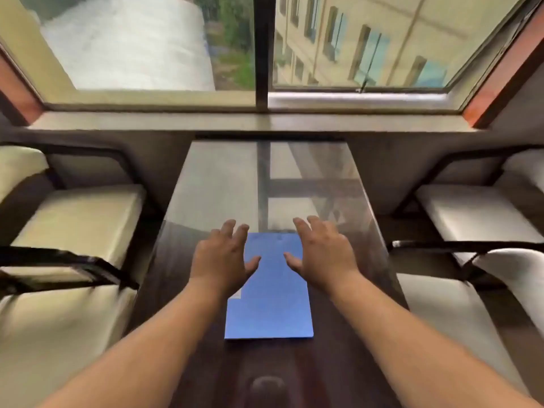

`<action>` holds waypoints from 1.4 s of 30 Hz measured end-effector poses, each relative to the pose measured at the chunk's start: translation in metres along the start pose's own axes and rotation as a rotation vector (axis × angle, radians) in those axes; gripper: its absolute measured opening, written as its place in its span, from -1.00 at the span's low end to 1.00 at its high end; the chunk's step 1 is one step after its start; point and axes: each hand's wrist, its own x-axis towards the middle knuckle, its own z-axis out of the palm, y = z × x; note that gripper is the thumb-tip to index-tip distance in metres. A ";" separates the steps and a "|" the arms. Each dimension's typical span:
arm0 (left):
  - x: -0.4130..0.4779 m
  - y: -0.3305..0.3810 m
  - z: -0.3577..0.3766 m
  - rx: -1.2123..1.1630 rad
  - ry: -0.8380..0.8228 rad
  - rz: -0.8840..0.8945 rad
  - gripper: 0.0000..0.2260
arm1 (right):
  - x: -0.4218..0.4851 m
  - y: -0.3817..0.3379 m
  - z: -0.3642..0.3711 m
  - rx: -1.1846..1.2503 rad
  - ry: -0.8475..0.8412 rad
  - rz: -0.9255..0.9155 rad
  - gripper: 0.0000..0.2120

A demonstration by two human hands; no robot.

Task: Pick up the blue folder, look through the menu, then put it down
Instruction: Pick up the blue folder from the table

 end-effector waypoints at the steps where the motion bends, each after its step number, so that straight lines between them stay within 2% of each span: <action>1: -0.006 0.001 0.016 0.018 -0.070 -0.017 -0.30 | -0.004 -0.003 0.017 -0.007 -0.067 0.003 -0.22; 4: -0.025 0.002 0.073 0.075 -0.177 -0.032 -0.27 | -0.023 -0.007 0.078 -0.035 -0.185 -0.012 -0.17; 11: -0.055 0.006 0.157 -0.033 -0.391 -0.193 -0.22 | -0.048 -0.015 0.176 0.007 -0.409 -0.009 -0.18; 17: -0.059 0.011 0.175 -0.328 -0.437 -0.464 -0.11 | -0.059 -0.017 0.200 0.052 -0.523 0.013 -0.16; 21: -0.051 0.013 0.178 -0.497 -0.509 -0.733 -0.04 | -0.063 -0.017 0.201 0.026 -0.535 0.005 -0.20; 24: -0.046 0.013 0.182 -0.616 -0.544 -0.773 -0.33 | -0.063 -0.017 0.201 0.025 -0.542 0.014 -0.21; 27: -0.044 0.012 0.184 -0.803 -0.462 -0.777 -0.63 | -0.064 -0.014 0.203 0.007 -0.525 0.014 -0.21; 30: -0.042 0.007 0.181 -0.953 -0.326 -0.733 -0.75 | -0.064 -0.009 0.202 0.046 -0.484 0.086 -0.21; 32: -0.039 0.006 0.172 -1.024 -0.228 -0.693 -0.72 | -0.063 -0.003 0.197 0.154 -0.438 0.205 -0.20; 34: -0.035 0.005 0.161 -1.089 -0.145 -0.652 -0.70 | -0.058 0.006 0.190 0.361 -0.403 0.373 -0.17; 36: -0.031 0.004 0.148 -1.161 -0.103 -0.632 -0.70 | -0.047 0.015 0.179 0.672 -0.380 0.559 -0.19; 38: -0.026 0.000 0.131 -1.204 -0.075 -0.607 -0.71 | -0.034 0.022 0.162 1.043 -0.363 0.700 -0.36; 40: -0.020 -0.007 0.111 -1.245 -0.032 -0.570 -0.72 | -0.024 0.032 0.146 1.370 -0.358 0.703 -0.61; 42: -0.012 -0.014 0.089 -1.262 -0.004 -0.541 -0.73 | -0.019 0.040 0.127 1.583 -0.305 0.615 -0.72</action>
